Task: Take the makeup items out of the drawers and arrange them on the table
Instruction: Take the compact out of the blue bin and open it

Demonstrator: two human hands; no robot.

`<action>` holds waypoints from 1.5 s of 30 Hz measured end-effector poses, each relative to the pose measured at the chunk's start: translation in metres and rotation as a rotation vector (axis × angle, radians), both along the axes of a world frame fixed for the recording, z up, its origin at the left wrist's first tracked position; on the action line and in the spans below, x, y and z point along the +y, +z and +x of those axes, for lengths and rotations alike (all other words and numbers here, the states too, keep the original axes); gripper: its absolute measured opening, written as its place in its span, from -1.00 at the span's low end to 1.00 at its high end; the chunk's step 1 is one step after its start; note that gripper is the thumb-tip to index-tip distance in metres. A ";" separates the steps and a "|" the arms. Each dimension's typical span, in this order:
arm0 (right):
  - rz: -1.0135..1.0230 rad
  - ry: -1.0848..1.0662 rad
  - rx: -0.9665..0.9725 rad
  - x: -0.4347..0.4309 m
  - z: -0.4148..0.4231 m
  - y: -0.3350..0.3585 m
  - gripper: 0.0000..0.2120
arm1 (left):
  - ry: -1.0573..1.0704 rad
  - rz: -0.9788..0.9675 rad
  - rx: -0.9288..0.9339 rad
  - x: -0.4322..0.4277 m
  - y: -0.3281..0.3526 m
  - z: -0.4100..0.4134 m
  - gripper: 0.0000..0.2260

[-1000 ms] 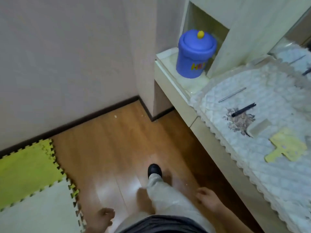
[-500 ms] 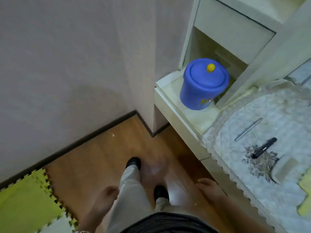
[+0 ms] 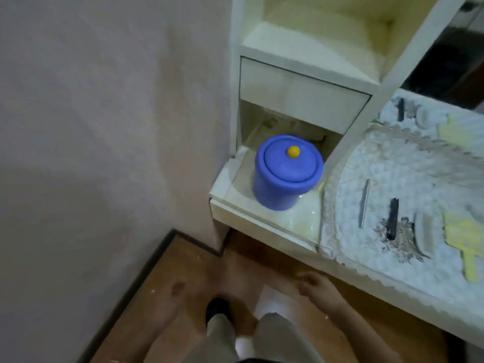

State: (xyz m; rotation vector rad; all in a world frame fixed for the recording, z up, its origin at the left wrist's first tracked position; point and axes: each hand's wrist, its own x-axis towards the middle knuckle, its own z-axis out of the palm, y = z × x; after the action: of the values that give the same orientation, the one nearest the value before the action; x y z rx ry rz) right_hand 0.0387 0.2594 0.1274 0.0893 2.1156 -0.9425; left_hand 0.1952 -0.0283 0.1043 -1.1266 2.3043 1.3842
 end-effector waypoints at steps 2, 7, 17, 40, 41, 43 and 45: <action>-0.072 0.006 0.147 -0.014 -0.012 0.027 -0.82 | -0.087 0.058 0.104 0.011 0.043 -0.051 -0.91; -0.235 -0.070 0.418 -0.035 -0.064 0.099 -0.87 | -0.197 0.047 0.402 0.025 0.101 -0.145 -0.76; -0.154 0.080 0.882 -0.085 -0.146 0.139 -0.64 | -0.422 -0.318 0.382 0.044 0.135 -0.225 0.05; -0.269 -0.414 0.829 -0.046 -0.118 0.156 -0.82 | -1.199 -0.464 0.297 0.048 0.143 -0.305 -0.47; -0.268 -0.438 0.825 -0.044 -0.114 0.157 -0.82 | -1.223 -0.463 0.259 0.053 0.145 -0.312 -0.51; -0.276 -0.480 0.813 -0.039 -0.108 0.156 -0.81 | -1.262 -0.403 0.177 0.061 0.150 -0.323 -0.62; -0.284 -0.511 0.797 -0.036 -0.101 0.156 -0.77 | -1.315 -0.420 0.036 0.066 0.153 -0.330 -0.68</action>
State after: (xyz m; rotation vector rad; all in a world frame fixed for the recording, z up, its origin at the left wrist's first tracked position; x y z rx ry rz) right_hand -0.0624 0.2236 0.2838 0.1270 2.7012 -1.8016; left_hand -0.1349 0.0375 0.2571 0.4446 2.4902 0.3991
